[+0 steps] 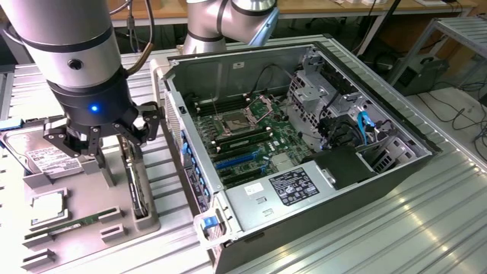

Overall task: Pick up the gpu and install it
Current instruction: 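Pick up the gpu and move the gpu toward the slot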

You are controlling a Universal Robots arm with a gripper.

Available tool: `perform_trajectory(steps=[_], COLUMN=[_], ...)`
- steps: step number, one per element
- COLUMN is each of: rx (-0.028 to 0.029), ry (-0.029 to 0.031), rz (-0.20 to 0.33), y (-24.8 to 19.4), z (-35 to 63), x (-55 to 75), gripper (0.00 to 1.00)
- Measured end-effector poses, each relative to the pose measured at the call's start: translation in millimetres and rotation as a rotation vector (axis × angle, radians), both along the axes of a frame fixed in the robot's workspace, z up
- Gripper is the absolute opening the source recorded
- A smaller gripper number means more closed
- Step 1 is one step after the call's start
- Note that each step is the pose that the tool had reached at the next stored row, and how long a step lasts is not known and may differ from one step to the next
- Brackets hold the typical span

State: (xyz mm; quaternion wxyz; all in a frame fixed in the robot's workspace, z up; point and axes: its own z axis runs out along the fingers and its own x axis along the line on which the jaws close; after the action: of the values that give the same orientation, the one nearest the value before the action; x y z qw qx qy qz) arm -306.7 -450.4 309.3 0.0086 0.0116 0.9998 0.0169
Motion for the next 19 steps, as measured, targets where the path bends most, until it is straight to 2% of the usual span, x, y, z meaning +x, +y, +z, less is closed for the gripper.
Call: perform_trajectory(steps=[10,19], rx=[0.0000,0.0000], ry=[-0.0001,0.0000], rz=[0.000,0.000], y=[0.0,-3.2], z=[-8.7,-14.7], x=[0.0,0.0], gripper=[0.60,0.60])
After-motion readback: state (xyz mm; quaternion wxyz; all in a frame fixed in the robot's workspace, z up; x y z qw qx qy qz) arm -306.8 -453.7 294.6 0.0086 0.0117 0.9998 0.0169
